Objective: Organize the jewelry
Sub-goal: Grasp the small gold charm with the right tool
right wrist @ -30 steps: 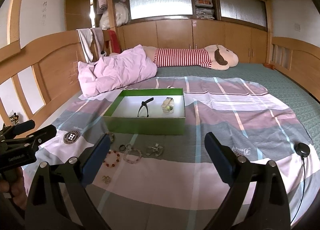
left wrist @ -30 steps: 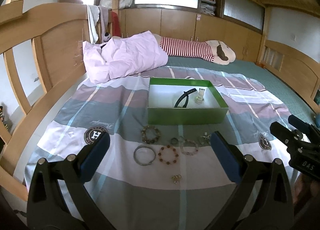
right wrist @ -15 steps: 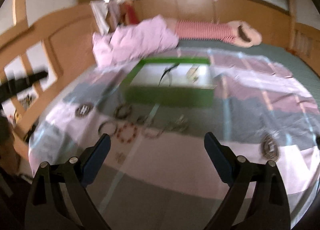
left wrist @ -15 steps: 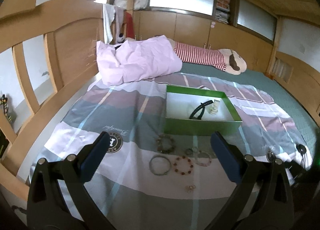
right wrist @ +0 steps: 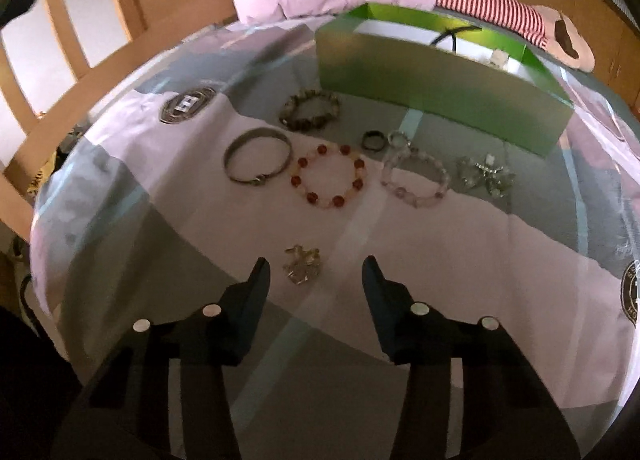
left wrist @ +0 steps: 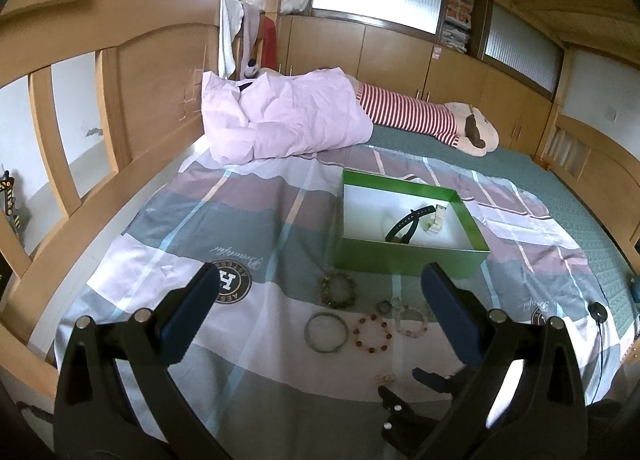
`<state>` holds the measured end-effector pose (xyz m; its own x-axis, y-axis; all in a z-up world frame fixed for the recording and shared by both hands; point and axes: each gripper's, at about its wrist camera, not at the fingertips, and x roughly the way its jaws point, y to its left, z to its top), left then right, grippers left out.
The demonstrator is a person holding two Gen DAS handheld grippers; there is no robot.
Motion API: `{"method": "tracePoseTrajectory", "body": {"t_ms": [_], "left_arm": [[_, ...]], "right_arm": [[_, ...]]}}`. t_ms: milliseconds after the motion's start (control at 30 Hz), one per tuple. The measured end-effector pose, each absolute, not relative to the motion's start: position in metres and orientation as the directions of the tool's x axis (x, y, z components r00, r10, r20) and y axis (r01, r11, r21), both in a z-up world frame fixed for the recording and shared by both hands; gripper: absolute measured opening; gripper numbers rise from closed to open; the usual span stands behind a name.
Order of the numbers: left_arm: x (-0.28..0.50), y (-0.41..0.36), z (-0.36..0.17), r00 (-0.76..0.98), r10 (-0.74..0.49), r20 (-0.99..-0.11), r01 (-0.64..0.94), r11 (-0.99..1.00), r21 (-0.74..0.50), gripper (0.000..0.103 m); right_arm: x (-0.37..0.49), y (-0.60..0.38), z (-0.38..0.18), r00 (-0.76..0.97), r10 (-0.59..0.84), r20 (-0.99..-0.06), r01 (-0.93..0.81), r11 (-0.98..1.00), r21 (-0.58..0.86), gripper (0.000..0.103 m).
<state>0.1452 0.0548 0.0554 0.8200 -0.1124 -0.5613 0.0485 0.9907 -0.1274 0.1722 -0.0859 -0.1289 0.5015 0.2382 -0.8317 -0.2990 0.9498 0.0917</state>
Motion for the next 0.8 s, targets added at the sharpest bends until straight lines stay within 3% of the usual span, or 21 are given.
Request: {"method": "tracePoseTrajectory", "body": {"t_ms": [167, 267, 567, 800], "left_arm": [[0.145, 0.06, 0.055, 0.817, -0.11, -0.566, 0.046, 0.991, -0.127, 0.099], [0.145, 0.061, 0.053, 0.816, -0.109, -0.568, 0.041, 0.991, -0.13, 0.099], [0.147, 0.063, 0.049, 0.81, -0.092, -0.58, 0.024, 0.992, -0.123, 0.099], [0.149, 0.048, 0.043, 0.798, -0.092, -0.596, 0.048, 0.995, -0.089, 0.099]], "right_arm": [[0.18, -0.083, -0.137, 0.496, 0.229, -0.838, -0.29, 0.953, 0.089, 0.042], [0.181, -0.079, -0.137, 0.505, 0.233, -0.831, -0.308, 0.948, 0.078, 0.02], [0.159, -0.107, -0.065, 0.617, 0.279, -0.736, -0.289, 0.95, 0.117, 0.02], [0.14, -0.183, 0.016, 0.794, 0.167, -0.585, -0.145, 0.986, 0.084, 0.021]]}}
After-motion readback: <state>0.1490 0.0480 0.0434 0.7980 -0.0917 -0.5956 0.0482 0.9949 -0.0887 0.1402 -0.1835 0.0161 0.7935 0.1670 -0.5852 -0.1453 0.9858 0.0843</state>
